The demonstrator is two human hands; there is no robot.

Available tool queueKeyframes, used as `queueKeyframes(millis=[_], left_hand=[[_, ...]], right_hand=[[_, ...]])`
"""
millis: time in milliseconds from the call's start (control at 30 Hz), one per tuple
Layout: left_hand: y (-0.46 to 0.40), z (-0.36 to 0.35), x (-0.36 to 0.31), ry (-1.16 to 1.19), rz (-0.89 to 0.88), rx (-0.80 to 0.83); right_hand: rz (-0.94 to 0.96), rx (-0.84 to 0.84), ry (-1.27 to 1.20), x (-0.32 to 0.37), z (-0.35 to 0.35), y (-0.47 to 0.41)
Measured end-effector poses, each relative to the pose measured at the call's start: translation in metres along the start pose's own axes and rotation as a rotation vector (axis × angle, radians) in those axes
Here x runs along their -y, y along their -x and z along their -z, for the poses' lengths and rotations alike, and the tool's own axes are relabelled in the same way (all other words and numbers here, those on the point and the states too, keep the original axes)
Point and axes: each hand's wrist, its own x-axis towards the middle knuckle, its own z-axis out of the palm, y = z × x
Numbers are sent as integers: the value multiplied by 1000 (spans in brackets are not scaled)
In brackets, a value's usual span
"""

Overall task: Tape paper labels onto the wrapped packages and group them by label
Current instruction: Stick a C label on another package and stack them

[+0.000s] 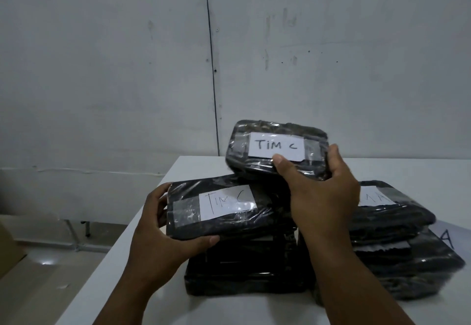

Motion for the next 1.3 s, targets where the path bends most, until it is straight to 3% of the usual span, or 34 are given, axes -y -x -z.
queueKeyframes(millis=[200,333,500,733,1033,1200,1300], left_hand=[[-3,4,-4,38,-77,-85],[-6,2,-18,116,-102,-115],[-12,-2,-36,170,-133,-143],[-15,-17,-67,219,-170,-93],[-15,-45,-107,215,-217,-99],[-17,-72,-143,199,-241,-60],[-27,-91,-163,184,-214,70]], right_hand=[[61,-46,-100,13,8,-5],[54,40,-181,16,5,-3],[102,193,-104,19,2,2],[165,229,-39,33,17,-5],[77,287,-58,55,56,-25],[91,222,-85,66,90,-37],[124,150,-93,72,115,-48]])
